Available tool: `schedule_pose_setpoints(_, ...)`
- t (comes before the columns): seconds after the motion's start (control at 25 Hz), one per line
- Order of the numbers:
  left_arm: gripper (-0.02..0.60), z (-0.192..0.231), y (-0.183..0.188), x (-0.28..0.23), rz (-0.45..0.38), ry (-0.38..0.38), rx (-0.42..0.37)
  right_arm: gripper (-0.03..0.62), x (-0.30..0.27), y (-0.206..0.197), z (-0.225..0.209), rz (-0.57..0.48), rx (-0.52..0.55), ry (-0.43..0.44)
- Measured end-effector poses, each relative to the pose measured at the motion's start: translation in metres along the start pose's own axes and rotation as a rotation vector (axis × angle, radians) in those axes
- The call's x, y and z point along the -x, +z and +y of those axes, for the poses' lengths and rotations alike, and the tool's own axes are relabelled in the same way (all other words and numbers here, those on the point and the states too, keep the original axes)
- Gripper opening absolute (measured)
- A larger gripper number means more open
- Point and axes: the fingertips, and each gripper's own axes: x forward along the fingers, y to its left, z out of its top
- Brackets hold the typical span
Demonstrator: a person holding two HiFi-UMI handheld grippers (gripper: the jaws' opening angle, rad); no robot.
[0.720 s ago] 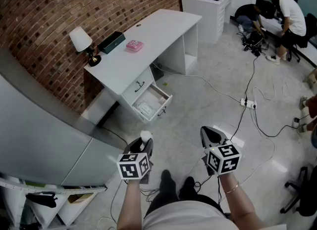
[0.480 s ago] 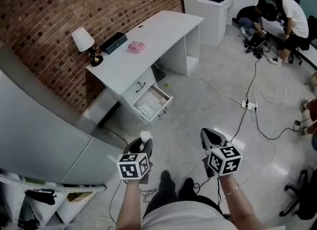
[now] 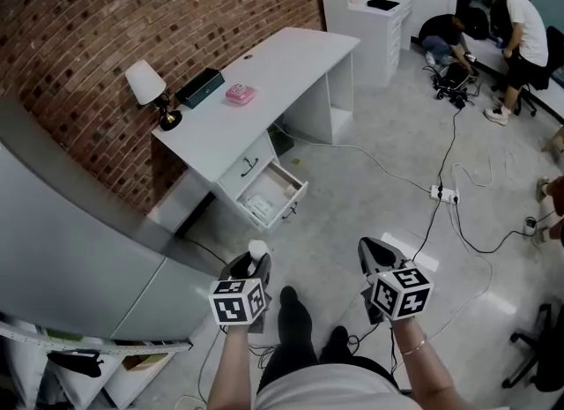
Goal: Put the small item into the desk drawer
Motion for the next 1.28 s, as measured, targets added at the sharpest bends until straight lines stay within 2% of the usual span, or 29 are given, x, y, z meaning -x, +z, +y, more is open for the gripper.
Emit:
schedule_pose_setpoints(0.2,0.176,0.02,0.013,-0.03,0.014,-0.012,-0.017,0.008,-0.038,0.006,-0.003,0.013,-0.014,-0.011)
schedule_pose_setpoints(0.88,0.176,0.188,0.111,-0.198,0.067,-0.125,-0.013,0.008,-0.279,0.052,0.032,0.072,-0.032,-0.091)
schedule_pose_setpoints(1.28,0.176,0.241,0.129,-0.254,0.113,-0.192,-0.028,0.008,-0.358,0.061,0.046,0.087,-0.038,-0.144)
